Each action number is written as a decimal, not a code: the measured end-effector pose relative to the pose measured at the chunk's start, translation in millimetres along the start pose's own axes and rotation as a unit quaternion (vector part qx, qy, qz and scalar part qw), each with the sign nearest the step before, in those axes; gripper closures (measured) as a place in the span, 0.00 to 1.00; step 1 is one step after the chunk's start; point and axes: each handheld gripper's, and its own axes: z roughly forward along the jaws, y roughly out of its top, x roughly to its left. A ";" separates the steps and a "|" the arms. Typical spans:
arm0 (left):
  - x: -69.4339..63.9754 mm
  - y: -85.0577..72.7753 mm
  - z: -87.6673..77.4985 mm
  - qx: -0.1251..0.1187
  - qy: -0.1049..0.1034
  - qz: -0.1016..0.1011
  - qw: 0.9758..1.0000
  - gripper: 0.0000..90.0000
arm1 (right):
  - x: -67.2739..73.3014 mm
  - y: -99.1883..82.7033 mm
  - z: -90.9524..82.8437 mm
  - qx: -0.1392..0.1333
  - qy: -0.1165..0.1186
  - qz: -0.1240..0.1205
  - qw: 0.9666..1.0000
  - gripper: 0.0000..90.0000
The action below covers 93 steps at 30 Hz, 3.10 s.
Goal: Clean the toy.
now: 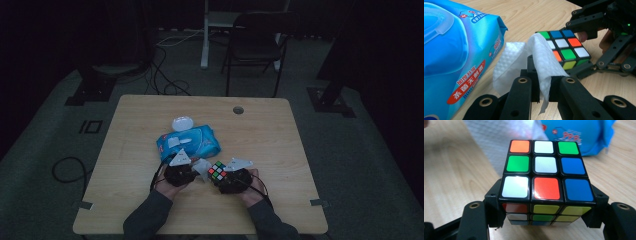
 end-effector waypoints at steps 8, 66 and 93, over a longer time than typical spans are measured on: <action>0.9 -0.7 -1.3 -0.001 0.003 -0.002 1.000 0.94 | -2.4 -1.4 0.3 -0.010 -0.037 0.022 0.999 0.38; 1.5 -2.7 1.1 -0.002 0.003 -0.007 1.000 0.94 | -13.7 -14.5 13.1 -0.035 -0.235 0.192 0.952 0.38; 2.7 -4.8 0.4 -0.001 0.002 -0.011 1.000 0.94 | -23.6 -15.3 7.8 -0.046 -0.246 0.237 0.939 0.26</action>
